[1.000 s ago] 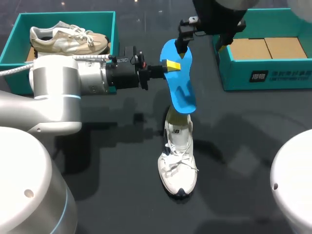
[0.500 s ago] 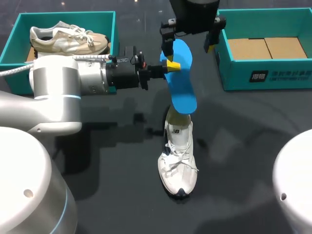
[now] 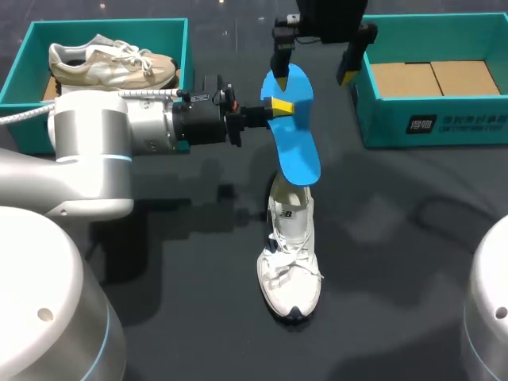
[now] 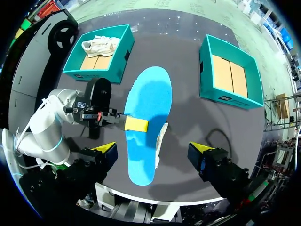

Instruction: Take the shoe out of the shoebox, open the shoe tongue, remove and reinsert the insole, then place the shoe into the shoebox

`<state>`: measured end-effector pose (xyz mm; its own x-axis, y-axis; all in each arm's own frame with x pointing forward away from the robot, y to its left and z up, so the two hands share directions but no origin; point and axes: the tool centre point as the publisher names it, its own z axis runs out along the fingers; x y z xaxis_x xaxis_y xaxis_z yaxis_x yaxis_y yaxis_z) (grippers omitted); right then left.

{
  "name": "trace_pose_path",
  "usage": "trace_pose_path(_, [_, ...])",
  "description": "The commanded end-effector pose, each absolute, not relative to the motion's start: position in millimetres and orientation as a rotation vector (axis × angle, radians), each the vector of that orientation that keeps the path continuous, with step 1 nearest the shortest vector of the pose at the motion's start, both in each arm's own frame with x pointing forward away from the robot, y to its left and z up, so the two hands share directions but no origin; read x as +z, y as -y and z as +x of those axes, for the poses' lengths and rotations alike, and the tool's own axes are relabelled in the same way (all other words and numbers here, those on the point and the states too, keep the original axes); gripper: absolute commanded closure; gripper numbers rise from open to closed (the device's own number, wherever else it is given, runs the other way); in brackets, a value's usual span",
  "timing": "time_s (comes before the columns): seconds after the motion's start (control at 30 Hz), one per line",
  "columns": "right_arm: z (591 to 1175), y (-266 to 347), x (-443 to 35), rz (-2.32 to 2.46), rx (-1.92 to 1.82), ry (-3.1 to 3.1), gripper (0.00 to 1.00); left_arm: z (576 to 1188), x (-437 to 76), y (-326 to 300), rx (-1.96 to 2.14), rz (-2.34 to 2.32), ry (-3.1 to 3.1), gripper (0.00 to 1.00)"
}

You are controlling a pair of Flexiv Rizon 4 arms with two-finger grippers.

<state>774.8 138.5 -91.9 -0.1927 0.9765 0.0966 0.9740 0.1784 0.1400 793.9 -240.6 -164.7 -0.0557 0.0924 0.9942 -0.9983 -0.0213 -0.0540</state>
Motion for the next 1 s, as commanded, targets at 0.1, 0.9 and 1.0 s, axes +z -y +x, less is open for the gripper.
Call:
trace_pose_path(0.1, [773,-114,-98,2.089,0.482,-2.449,0.00,793,-165,240,1.306,1.129,1.171,1.00])
trace_pose_path(0.9, [775,-77,-111,2.394,1.435,-2.314,0.00,793,-165,240,1.306,1.129,1.171,1.00])
trace_pose_path(1.0, [774,-77,-117,2.416,1.523,-2.304,0.00,793,-165,240,1.306,1.129,1.171,1.00])
